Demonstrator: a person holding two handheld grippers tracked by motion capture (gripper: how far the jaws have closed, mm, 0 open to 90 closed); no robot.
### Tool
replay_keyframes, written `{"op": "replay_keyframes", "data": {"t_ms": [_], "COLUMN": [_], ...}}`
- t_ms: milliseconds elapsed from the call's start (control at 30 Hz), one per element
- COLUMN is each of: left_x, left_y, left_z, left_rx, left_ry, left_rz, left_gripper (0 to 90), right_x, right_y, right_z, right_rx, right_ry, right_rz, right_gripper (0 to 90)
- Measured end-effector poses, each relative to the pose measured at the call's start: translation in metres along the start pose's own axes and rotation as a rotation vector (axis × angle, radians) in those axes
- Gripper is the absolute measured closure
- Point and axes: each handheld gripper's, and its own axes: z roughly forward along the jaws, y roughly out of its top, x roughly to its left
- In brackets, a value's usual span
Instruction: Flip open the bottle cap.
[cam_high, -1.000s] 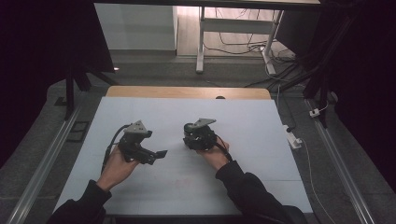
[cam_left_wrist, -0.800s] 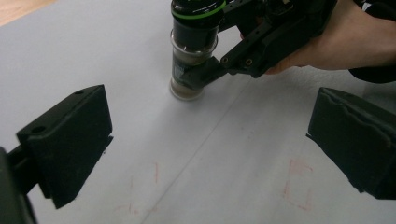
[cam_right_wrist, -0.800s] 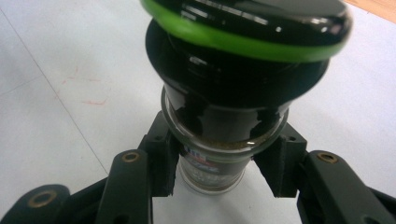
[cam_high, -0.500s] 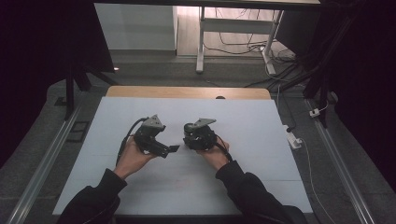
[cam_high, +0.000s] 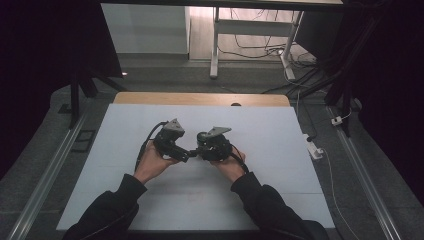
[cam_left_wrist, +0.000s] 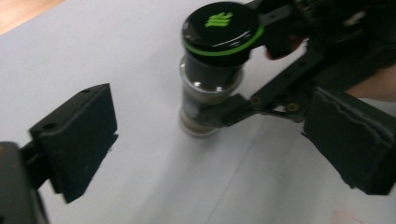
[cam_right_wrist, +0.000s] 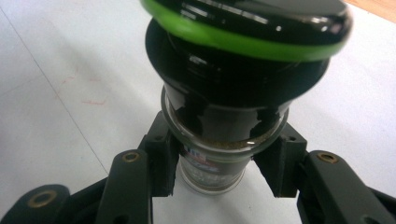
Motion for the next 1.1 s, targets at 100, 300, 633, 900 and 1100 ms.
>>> {"op": "replay_keyframes", "data": {"t_ms": [100,300,633,900,1100], "left_x": [0.002,-0.001,-0.010,-0.012,-0.012], "left_y": [-0.002,-0.002,0.004,0.007,0.008], "left_z": [-0.001,-0.002,0.008,0.008,0.004], "left_rx": [0.000,0.017,0.044,0.020,0.018], "left_ry": [-0.009,-0.032,-0.055,-0.045,-0.046], "left_rz": [0.014,0.066,0.054,0.038,0.043], "left_gripper": [16.8,57.1,88.6,88.8,88.8], "right_x": [0.000,0.000,0.000,0.000,0.000], "right_y": [0.000,0.000,0.000,0.000,0.000], "right_z": [0.000,0.000,0.000,0.000,0.000], "right_rx": [0.000,0.000,0.001,0.001,0.000], "right_ry": [0.001,0.000,0.000,0.000,0.001], "right_rz": [-0.001,-0.002,-0.002,-0.002,-0.002], "right_gripper": [53.2,53.2,53.2,53.2,53.3]}}
